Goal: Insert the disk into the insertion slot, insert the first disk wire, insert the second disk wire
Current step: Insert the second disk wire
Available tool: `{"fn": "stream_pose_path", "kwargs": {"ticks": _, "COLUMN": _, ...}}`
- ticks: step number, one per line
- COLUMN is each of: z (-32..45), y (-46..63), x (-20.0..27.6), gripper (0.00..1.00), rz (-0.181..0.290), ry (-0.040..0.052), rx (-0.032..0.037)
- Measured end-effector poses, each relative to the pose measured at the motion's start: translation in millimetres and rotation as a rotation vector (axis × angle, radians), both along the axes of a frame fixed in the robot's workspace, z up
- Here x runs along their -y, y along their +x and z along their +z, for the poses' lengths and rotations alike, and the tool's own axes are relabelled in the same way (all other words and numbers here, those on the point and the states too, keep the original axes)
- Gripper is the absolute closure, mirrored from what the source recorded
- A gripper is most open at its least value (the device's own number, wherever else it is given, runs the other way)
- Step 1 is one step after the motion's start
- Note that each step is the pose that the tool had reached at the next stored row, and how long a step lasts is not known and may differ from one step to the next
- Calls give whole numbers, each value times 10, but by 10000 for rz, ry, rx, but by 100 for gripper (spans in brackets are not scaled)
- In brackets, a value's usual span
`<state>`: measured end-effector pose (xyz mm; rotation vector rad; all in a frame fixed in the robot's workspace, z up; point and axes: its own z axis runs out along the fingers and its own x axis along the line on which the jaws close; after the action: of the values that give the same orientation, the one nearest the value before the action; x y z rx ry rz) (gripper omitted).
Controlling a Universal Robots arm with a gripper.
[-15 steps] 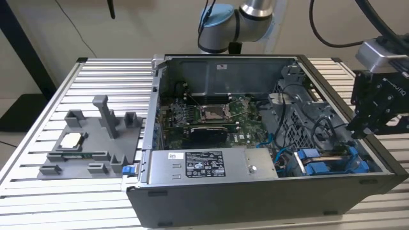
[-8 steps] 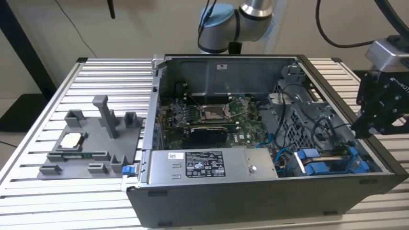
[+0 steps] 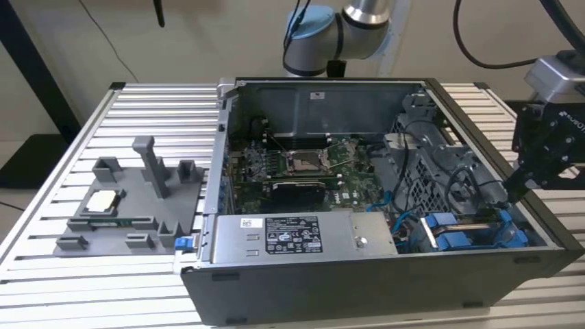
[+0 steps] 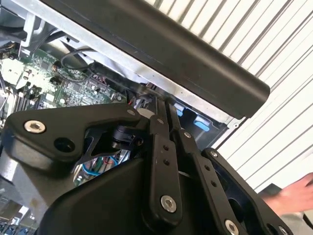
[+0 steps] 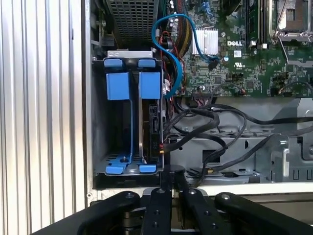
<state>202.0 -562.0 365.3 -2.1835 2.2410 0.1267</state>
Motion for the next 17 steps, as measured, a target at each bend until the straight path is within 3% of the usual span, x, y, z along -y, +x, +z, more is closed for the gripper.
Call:
{"fn": "stream_pose_path", "kwargs": {"ticks": 6, "z": 0, "y": 44, "x": 1, "gripper": 83, "rz": -22, "ry": -28, "rx": -71}}
{"fn": "stream_pose_path", "kwargs": {"ticks": 10, "z": 2, "y": 78, "x": 10, "gripper": 81, "rz": -56, "ry": -72, "rx": -344}}
{"fn": "stream_pose_path", "kwargs": {"ticks": 11, "z": 5, "y": 91, "x": 12, "gripper": 74, "rz": -58, "ry": -87, "rx": -440}}
{"fn": "stream_pose_path", "kwargs": {"ticks": 13, "z": 14, "y": 114, "x": 14, "gripper": 74, "rz": -62, "ry": -140, "rx": -607}}
{"fn": "stream_pose_path", "kwargs": {"ticks": 17, "z": 16, "y": 173, "x": 28, "gripper": 74, "rz": -64, "ry": -164, "rx": -804}}
